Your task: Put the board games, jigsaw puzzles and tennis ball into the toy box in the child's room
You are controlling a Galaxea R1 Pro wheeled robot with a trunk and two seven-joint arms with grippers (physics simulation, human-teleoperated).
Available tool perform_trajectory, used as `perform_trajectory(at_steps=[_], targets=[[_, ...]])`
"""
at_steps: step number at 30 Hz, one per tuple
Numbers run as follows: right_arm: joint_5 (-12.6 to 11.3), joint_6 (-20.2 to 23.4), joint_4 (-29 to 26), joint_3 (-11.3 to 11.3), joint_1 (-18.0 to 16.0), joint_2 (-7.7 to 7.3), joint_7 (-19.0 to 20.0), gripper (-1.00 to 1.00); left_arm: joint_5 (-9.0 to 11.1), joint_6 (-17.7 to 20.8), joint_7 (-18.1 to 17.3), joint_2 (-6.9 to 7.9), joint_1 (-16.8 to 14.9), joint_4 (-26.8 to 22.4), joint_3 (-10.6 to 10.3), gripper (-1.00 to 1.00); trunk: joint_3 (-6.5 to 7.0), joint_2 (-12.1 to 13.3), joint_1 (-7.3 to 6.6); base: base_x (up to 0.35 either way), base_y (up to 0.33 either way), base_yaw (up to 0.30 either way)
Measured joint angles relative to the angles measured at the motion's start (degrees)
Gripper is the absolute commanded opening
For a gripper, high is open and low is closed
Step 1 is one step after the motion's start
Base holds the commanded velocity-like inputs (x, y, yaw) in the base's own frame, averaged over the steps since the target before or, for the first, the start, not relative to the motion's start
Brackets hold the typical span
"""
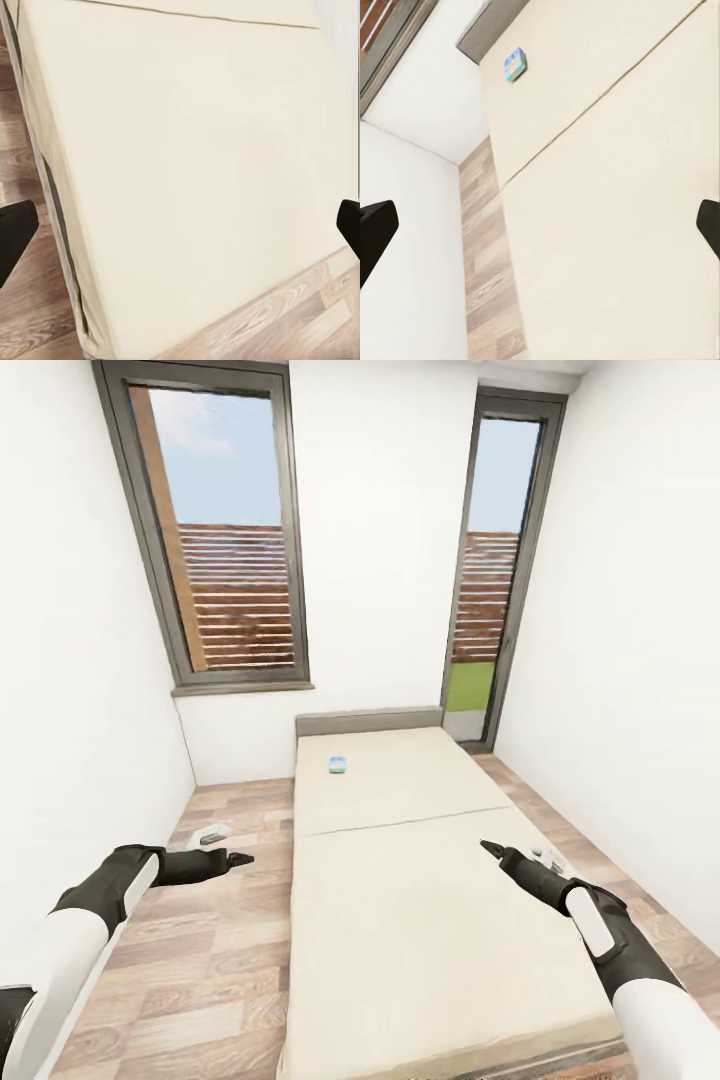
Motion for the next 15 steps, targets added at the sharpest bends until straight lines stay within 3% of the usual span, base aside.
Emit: perform_trajectory(at_steps=[6,15], targets=[[0.0,-0.02,0.02,0.01,0.0,0.02,0.01,1.0,-0.01,0.0,-0.03,0.01,0.0,0.0,0.0,1.0,0.0,0.0,0.0,0.0,0.1,-0.277],[0.05,0.98,0.09,-0.02,0.0,-0.01,0.01,1.0,-0.03,0.0,-0.04,-0.01,-0.01,-0.01,-0.02,1.0,0.0,0.0,0.0,0.0,0.257,-0.277]])
